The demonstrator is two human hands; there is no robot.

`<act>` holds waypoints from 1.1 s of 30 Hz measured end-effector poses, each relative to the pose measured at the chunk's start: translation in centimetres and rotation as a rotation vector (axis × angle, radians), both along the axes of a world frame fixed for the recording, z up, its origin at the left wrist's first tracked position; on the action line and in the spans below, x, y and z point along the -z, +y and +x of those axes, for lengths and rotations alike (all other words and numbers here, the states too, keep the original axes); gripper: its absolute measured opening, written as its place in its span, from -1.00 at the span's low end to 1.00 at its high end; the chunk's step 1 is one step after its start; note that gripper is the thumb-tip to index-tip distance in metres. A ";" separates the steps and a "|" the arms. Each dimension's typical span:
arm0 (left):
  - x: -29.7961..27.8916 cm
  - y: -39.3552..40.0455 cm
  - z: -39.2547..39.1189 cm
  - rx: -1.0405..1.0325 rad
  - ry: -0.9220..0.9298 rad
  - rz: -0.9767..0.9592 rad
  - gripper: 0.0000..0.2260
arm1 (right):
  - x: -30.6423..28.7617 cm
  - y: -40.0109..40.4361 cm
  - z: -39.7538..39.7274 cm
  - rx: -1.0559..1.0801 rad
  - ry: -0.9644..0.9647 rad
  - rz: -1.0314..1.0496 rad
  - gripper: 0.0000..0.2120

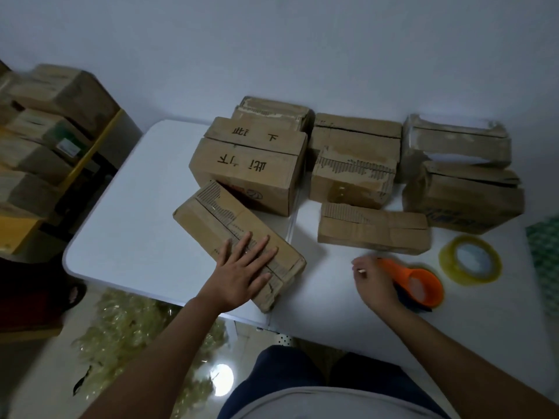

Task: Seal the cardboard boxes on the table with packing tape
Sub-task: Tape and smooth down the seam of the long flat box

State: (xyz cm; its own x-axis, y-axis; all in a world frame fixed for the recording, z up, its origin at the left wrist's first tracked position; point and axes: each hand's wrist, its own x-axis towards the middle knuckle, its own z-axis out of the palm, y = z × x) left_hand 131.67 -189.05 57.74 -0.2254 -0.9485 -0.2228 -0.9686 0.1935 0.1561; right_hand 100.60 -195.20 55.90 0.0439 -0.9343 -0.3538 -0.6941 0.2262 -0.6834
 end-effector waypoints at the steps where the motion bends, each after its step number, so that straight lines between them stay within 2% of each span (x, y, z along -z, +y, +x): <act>1: -0.2 0.0 -0.5 -0.018 0.026 0.003 -0.46 | 0.2 0.0 -1.8 0.023 0.090 -0.081 -0.85; 4: -0.6 0.8 -3.4 -0.112 0.182 -0.001 -0.42 | 0.8 -0.1 -6.4 0.104 0.348 -0.149 -0.73; 6: -0.6 1.8 -6.0 -0.193 0.214 -0.039 -0.39 | 1.3 0.1 -8.1 0.116 0.380 -0.134 -0.72; 9: 0.1 2.9 -9.2 -0.306 0.110 -0.082 -0.35 | 2.1 0.3 -9.4 0.018 0.323 0.028 -0.61; 11: 0.6 3.4 -10.1 -0.338 0.039 -0.069 -0.34 | 2.5 0.4 -9.9 -0.097 0.357 0.086 -0.65; 13: 0.9 3.5 -10.0 -0.334 0.006 -0.084 -0.33 | 2.6 0.4 -10.1 -0.173 0.467 0.086 -0.70; 15: 0.8 3.7 -9.5 -0.321 -0.011 -0.087 -0.34 | 2.1 0.5 -10.3 -0.270 0.643 0.027 -0.67; 16: 0.8 3.8 -9.1 -0.315 -0.012 -0.091 -0.34 | 2.0 0.6 -10.4 -0.309 0.660 -0.014 -0.66; 17: 0.7 3.9 -8.8 -0.313 -0.011 -0.093 -0.34 | 1.7 0.6 -10.5 -0.345 0.590 -0.037 -0.65; 19: 0.0 3.8 -8.8 -0.339 0.035 -0.100 -0.34 | 0.7 0.7 -10.4 -0.423 0.316 -0.054 -0.58; 21: -1.4 3.2 -9.9 -0.396 0.209 -0.154 -0.39 | -0.7 0.4 -9.7 -0.537 0.132 -0.109 -0.51; 22: -2.2 2.7 -10.8 -0.427 0.356 -0.172 -0.44 | -1.3 0.2 -9.1 -0.579 0.085 -0.141 -0.51; 24: -4.0 1.6 -12.8 -0.501 0.692 -0.095 -0.50 | -2.4 -0.1 -8.0 -0.641 0.036 -0.177 -0.55; 26: -5.5 0.6 -14.2 -0.534 0.865 0.053 -0.51 | -3.3 -0.4 -7.1 -0.695 -0.006 -0.205 -0.59; 28: -6.4 -0.1 -14.8 -0.552 0.937 0.126 -0.59 | -4.1 -0.8 -6.5 -0.725 -0.029 -0.225 -0.64; 33: -6.9 0.3 -14.3 -0.572 0.980 0.028 -0.76 | -4.9 -1.5 -5.6 -0.757 -0.047 -0.213 -0.77</act>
